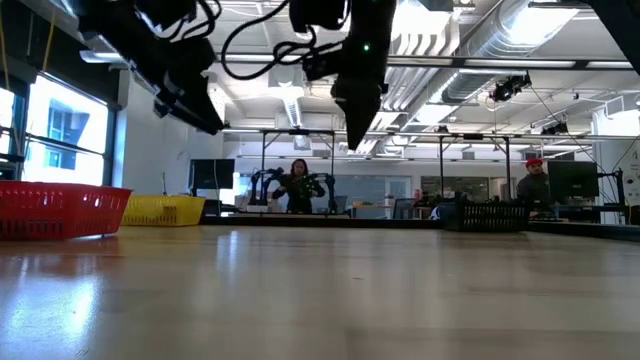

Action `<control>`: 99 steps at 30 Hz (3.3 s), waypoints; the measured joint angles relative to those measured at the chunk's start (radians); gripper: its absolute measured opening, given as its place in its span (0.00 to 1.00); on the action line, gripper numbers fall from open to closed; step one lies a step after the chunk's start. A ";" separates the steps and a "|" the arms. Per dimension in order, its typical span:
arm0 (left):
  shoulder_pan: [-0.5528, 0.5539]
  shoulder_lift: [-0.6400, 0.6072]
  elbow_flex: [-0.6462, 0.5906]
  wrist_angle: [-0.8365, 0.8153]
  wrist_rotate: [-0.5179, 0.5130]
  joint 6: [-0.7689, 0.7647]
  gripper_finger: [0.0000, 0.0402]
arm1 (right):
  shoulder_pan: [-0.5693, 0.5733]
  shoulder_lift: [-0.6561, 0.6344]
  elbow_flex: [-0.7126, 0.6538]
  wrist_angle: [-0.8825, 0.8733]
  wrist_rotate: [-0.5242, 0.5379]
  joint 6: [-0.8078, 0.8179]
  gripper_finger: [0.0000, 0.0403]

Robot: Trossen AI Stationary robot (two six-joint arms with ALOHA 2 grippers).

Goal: Sort & place blocks by color
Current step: Return to Home Position

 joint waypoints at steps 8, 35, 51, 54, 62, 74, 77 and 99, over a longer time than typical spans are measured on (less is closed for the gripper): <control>-0.082 -0.150 -0.173 0.047 -0.001 -0.120 0.43 | -0.022 0.000 -0.130 0.163 -0.167 -0.024 0.54; -0.527 -0.696 -0.426 0.216 0.000 -0.111 0.43 | -0.025 -0.943 -1.170 0.949 -0.346 0.167 0.54; -0.600 -0.984 -0.425 0.116 -0.019 0.000 0.43 | -0.025 -1.638 -1.568 1.215 -0.463 0.139 0.54; -0.600 -0.994 -0.425 0.097 -0.022 0.019 0.43 | -0.025 -1.726 -1.592 1.219 -0.513 0.111 0.54; -0.600 -0.994 -0.425 0.115 -0.046 0.052 0.43 | -0.025 -1.917 -1.710 1.223 -0.535 0.122 0.54; -0.600 -0.993 -0.425 0.172 -0.058 0.061 0.43 | -0.025 -2.028 -1.834 1.221 -0.523 0.145 0.54; -0.600 -0.993 -0.425 0.205 -0.090 0.061 0.43 | -0.025 -2.021 -1.833 1.220 -0.507 0.143 0.54; -0.600 -0.993 -0.650 0.461 -0.044 0.141 0.43 | -0.025 -2.020 -1.833 1.216 -0.499 0.148 0.54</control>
